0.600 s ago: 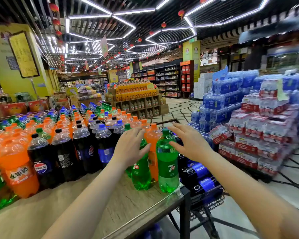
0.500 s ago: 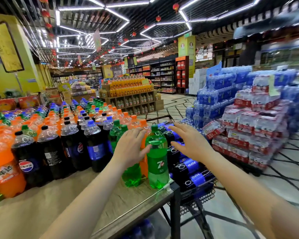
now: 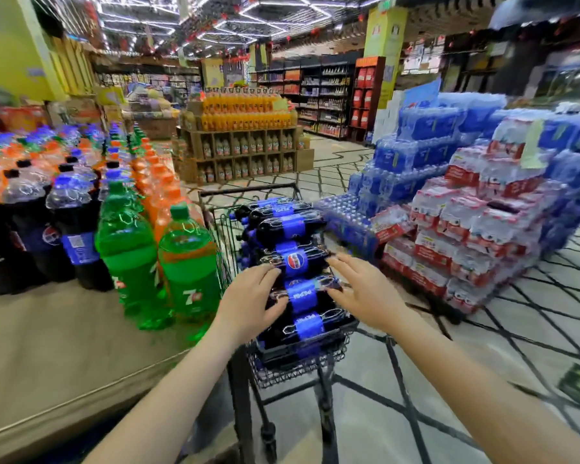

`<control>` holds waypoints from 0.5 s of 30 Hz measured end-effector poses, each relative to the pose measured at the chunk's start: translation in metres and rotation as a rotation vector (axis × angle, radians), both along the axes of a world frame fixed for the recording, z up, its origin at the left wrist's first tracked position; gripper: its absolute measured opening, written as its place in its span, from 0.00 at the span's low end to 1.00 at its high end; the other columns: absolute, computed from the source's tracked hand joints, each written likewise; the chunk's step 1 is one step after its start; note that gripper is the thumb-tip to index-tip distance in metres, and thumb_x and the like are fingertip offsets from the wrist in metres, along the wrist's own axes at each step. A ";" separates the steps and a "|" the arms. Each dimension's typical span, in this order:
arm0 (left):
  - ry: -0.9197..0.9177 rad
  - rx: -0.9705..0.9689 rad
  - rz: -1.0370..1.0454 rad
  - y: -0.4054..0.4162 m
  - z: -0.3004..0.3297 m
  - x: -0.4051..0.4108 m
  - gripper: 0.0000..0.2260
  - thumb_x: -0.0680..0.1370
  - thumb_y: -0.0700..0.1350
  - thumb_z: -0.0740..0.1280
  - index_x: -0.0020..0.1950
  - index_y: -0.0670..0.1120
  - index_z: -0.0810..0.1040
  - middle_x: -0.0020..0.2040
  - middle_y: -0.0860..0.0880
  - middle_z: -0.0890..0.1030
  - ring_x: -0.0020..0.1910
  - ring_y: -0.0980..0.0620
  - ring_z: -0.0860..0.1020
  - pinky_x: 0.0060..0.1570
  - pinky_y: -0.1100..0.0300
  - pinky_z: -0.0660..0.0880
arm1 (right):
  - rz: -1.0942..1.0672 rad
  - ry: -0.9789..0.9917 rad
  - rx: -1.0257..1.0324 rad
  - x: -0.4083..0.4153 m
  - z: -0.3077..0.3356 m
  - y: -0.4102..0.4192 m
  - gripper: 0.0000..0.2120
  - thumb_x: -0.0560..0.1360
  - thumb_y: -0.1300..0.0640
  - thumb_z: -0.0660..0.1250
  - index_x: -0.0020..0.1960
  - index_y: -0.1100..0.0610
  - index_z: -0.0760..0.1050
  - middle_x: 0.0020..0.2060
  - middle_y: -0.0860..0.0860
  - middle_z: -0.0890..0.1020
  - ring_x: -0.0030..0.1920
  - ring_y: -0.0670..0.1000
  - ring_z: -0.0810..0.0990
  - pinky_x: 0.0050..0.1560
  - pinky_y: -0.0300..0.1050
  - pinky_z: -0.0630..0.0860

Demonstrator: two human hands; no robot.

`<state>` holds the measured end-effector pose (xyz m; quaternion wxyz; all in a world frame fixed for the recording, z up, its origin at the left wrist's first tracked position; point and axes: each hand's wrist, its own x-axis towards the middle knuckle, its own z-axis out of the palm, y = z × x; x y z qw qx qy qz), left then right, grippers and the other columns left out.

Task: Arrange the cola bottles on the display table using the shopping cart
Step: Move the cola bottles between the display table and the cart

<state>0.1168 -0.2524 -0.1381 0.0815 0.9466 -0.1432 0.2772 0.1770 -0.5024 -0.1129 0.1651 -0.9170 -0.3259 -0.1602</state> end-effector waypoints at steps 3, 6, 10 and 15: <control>0.058 0.015 0.043 -0.017 -0.021 0.020 0.25 0.76 0.59 0.58 0.61 0.41 0.79 0.58 0.45 0.80 0.56 0.45 0.79 0.55 0.53 0.75 | 0.003 0.041 0.011 0.027 -0.020 -0.022 0.29 0.74 0.41 0.58 0.71 0.55 0.70 0.66 0.55 0.75 0.65 0.56 0.73 0.65 0.50 0.69; 0.129 -0.007 0.061 -0.024 -0.042 0.044 0.25 0.75 0.59 0.59 0.60 0.41 0.79 0.57 0.44 0.80 0.54 0.43 0.80 0.54 0.52 0.77 | 0.012 0.059 0.000 0.058 -0.040 -0.036 0.28 0.76 0.46 0.64 0.73 0.54 0.67 0.67 0.53 0.73 0.66 0.54 0.72 0.65 0.47 0.66; 0.180 -0.029 0.085 -0.023 -0.068 0.083 0.25 0.75 0.58 0.60 0.60 0.41 0.79 0.57 0.44 0.81 0.53 0.43 0.81 0.53 0.51 0.79 | 0.002 0.090 -0.013 0.106 -0.063 -0.046 0.28 0.77 0.46 0.65 0.74 0.51 0.64 0.71 0.51 0.69 0.70 0.52 0.67 0.68 0.45 0.62; 0.273 -0.059 0.123 -0.004 -0.102 0.144 0.26 0.76 0.59 0.59 0.62 0.41 0.78 0.59 0.44 0.80 0.56 0.43 0.80 0.55 0.48 0.79 | 0.017 0.165 -0.036 0.179 -0.087 -0.039 0.28 0.77 0.47 0.65 0.75 0.52 0.63 0.73 0.51 0.66 0.72 0.53 0.64 0.71 0.46 0.57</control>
